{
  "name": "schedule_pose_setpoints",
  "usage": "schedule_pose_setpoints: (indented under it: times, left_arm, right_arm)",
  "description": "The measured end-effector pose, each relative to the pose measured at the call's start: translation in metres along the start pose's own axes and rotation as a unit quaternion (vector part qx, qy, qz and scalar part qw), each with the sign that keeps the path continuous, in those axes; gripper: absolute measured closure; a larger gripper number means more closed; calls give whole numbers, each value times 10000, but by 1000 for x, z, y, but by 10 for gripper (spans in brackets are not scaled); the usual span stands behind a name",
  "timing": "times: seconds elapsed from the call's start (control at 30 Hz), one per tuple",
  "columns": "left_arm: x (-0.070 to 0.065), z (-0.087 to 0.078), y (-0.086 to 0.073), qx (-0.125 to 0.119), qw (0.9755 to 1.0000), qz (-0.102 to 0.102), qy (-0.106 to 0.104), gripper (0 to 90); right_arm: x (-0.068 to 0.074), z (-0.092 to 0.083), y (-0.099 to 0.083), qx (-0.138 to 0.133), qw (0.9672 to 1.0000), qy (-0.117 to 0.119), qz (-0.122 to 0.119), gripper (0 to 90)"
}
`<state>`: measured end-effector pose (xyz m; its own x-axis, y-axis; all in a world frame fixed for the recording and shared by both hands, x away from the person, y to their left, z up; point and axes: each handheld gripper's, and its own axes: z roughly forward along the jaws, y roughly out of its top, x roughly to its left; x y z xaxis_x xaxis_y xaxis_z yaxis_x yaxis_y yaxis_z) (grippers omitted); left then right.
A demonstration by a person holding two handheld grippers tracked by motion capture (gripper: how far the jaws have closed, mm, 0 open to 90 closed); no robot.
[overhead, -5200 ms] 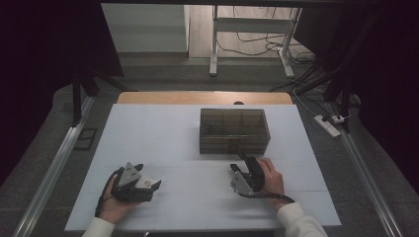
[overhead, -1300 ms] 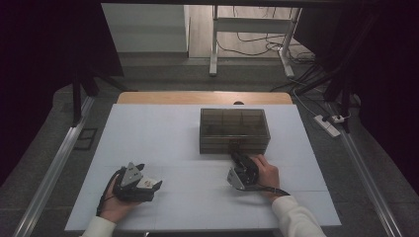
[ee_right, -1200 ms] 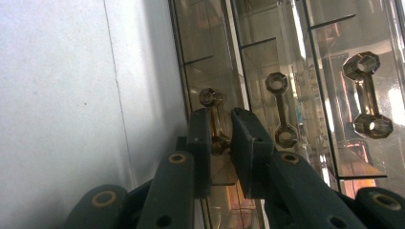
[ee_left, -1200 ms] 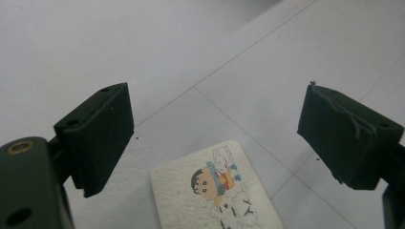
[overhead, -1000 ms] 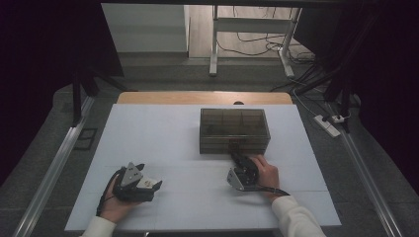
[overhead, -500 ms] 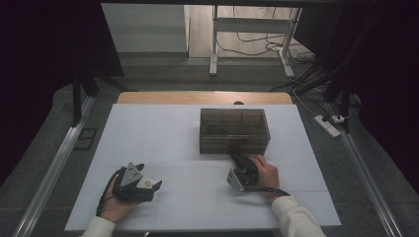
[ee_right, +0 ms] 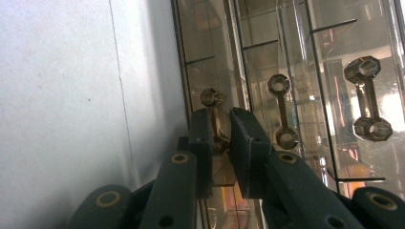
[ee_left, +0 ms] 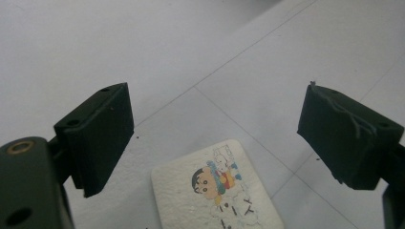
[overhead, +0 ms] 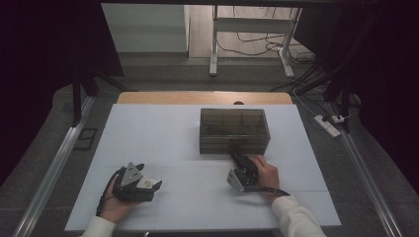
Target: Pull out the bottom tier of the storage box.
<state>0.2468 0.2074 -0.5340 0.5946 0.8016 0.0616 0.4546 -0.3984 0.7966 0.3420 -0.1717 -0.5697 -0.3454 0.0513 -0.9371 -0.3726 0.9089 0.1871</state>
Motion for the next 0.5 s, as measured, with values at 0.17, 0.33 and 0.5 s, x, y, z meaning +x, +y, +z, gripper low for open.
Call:
schedule_pose_setpoints:
  times: [0.17,0.33,0.5]
  left_arm:
    - [0,0,0,-4,10000,-5,6,119]
    - [0,0,0,-2,10000,-1,5,120]
    - [0,0,0,-6,10000,-4,6,119]
  right_arm:
    - [1,0,0,-4,10000,-34,-30,790]
    - [1,-1,0,-25,10000,-30,-54,792]
    - [2,-1,0,-40,10000,-35,-72,794]
